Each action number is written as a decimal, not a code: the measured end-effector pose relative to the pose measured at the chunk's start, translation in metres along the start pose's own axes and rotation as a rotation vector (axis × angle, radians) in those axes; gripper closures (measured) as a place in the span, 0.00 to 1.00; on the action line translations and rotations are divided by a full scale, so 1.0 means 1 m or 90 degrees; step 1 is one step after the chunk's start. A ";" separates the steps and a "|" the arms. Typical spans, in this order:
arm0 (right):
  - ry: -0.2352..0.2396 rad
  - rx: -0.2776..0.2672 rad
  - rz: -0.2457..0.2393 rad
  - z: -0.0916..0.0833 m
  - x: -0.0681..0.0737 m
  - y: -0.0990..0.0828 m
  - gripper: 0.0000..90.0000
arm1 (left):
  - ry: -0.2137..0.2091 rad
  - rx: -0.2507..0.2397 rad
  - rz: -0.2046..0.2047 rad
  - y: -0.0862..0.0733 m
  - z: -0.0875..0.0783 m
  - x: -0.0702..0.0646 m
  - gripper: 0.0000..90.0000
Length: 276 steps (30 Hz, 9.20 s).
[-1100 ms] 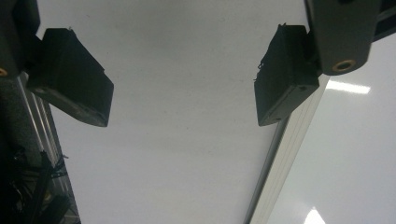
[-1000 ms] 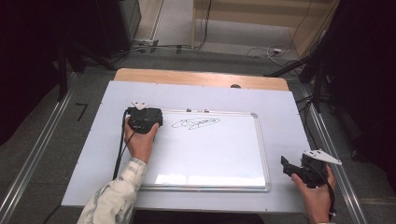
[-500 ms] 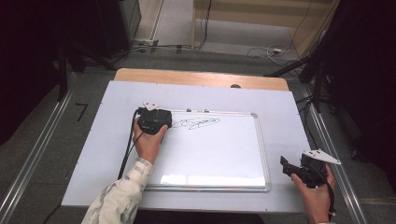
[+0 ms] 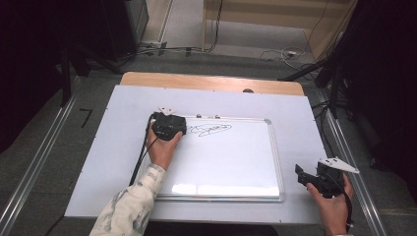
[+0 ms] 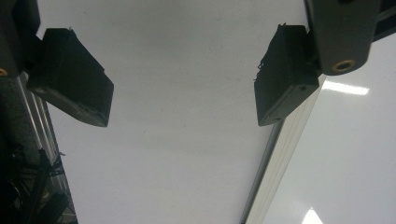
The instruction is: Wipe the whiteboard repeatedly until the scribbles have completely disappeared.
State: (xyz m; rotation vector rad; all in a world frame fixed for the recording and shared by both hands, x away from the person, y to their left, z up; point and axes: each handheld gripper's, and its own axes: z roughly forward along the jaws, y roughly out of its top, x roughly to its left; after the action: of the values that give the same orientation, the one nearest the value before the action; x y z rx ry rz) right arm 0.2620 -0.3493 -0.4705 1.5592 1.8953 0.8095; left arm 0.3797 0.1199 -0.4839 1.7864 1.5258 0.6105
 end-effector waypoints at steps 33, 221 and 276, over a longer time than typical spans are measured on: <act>0.000 0.003 0.002 0.001 0.000 -0.001 0.20 | 0.019 0.010 0.010 -0.002 0.012 -0.002 0.45; 0.009 0.004 -0.004 0.000 0.002 -0.002 0.21 | -0.059 0.016 0.153 0.024 0.060 -0.135 0.46; 0.008 0.000 -0.009 -0.002 0.001 -0.004 0.20 | -0.079 0.022 0.162 0.027 0.064 -0.145 0.46</act>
State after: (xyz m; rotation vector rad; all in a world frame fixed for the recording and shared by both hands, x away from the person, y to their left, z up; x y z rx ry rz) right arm 0.2581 -0.3494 -0.4723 1.5430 1.9121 0.8148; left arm 0.4159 -0.0361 -0.4916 2.0240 1.2437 0.5850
